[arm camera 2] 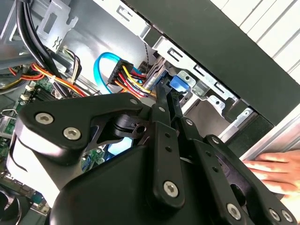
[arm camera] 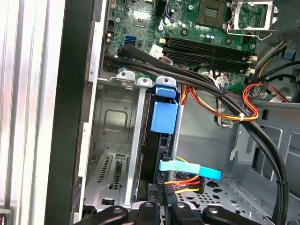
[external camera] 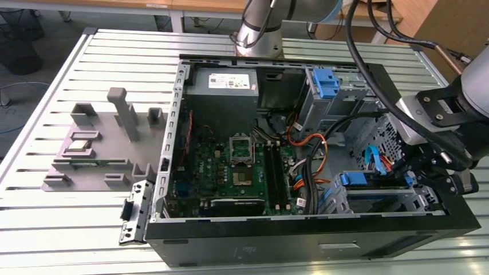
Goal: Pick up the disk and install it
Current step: 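Insert the second disk wire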
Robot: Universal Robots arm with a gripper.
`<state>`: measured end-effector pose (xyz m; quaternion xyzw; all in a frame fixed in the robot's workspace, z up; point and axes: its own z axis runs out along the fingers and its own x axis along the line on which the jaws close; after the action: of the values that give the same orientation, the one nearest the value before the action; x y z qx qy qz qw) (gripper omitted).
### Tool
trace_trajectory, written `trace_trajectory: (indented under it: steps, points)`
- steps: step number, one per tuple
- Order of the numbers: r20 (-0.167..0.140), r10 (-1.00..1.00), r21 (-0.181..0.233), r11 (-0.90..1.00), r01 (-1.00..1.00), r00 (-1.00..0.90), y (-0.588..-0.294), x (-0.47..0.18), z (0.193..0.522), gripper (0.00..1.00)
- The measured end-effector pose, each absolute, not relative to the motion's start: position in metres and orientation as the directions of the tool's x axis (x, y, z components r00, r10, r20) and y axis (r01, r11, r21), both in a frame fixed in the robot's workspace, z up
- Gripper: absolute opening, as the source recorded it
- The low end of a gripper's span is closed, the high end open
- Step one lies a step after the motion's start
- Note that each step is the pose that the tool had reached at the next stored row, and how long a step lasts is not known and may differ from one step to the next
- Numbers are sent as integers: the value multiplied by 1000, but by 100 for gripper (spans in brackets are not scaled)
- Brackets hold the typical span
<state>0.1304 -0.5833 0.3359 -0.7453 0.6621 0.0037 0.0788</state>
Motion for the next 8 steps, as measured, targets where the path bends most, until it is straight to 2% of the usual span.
trace_trajectory:
  steps: [8]
  points:
    - [-110,-985,-117,-120,-986,133,-583,130,335,16]
